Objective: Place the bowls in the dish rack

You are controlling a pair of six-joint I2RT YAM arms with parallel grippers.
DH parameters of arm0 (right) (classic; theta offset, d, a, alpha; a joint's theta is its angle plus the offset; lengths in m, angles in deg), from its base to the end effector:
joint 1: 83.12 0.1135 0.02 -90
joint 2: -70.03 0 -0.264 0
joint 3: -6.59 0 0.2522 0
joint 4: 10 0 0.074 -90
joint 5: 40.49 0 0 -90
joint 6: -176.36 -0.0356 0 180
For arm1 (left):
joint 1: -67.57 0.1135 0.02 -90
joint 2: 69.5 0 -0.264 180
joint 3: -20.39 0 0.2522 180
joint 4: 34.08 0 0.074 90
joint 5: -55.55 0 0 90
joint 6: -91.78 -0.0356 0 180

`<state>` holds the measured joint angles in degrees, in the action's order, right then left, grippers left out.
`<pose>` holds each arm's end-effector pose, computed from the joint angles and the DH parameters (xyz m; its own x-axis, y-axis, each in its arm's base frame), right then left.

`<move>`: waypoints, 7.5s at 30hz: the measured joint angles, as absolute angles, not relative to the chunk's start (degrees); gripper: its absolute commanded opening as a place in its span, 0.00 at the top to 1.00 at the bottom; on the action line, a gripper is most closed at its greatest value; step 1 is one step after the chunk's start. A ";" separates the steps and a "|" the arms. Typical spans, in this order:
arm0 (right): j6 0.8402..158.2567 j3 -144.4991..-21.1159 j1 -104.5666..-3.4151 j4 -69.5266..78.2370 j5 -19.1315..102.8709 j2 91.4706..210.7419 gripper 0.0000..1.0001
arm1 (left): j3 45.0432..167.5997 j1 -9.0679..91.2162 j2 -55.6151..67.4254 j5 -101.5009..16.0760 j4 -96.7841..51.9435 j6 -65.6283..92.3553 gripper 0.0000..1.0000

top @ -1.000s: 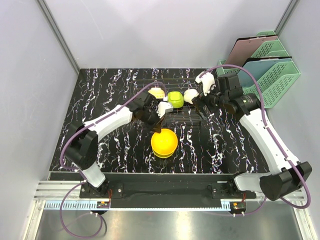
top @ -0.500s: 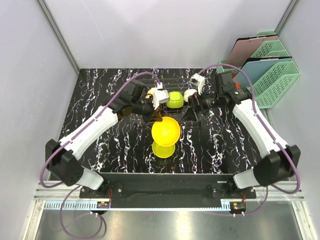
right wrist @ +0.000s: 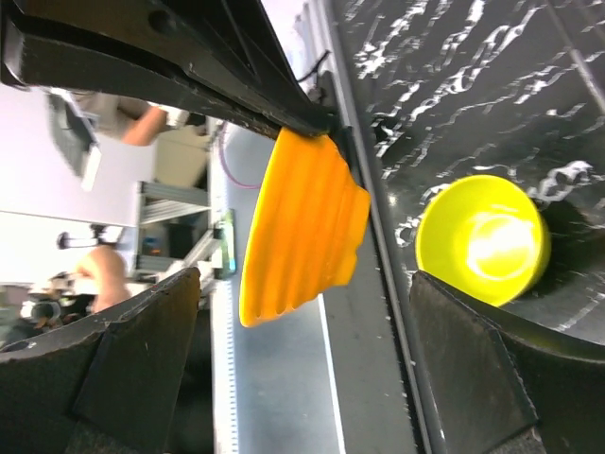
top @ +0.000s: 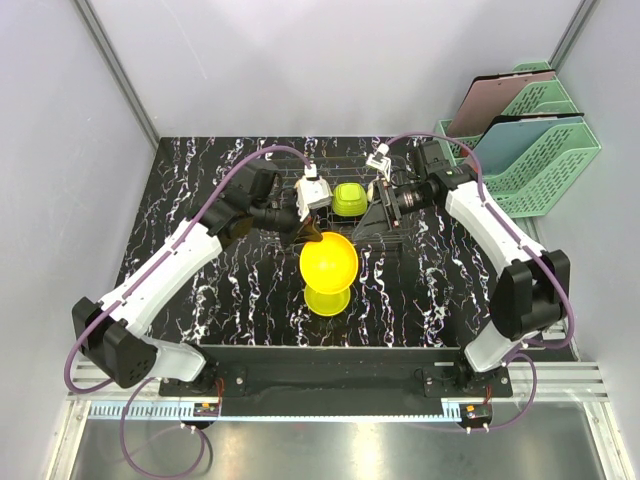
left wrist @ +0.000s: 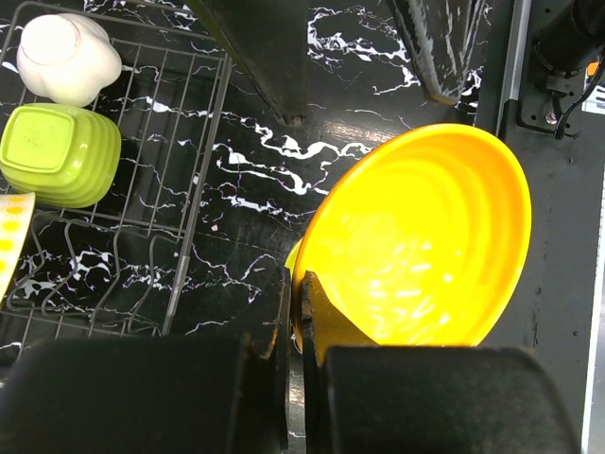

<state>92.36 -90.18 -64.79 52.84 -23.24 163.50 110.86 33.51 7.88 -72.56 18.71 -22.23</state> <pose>0.3032 0.1363 0.3186 -0.7560 -0.2831 -0.5902 -0.6353 0.1002 0.7657 0.2250 -0.1786 0.3631 -0.1440 0.4838 -0.8632 0.9772 0.2069 -0.0471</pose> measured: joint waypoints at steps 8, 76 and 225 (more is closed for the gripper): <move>90.50 -88.84 -63.30 51.31 -26.50 164.52 0.00 | 110.86 33.51 7.88 -72.60 18.80 -22.20 1.00; 90.13 -89.61 -57.25 51.66 -25.10 171.34 1.00 | 111.45 33.82 6.68 -68.10 16.20 -21.46 0.01; 111.68 -99.81 -60.42 62.13 15.21 154.49 0.00 | 98.42 34.01 18.64 -69.43 16.63 -26.62 1.00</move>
<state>111.68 -99.81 -60.42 62.13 15.21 154.49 98.42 34.01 18.64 -69.43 16.63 -26.62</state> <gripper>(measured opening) 0.994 0.038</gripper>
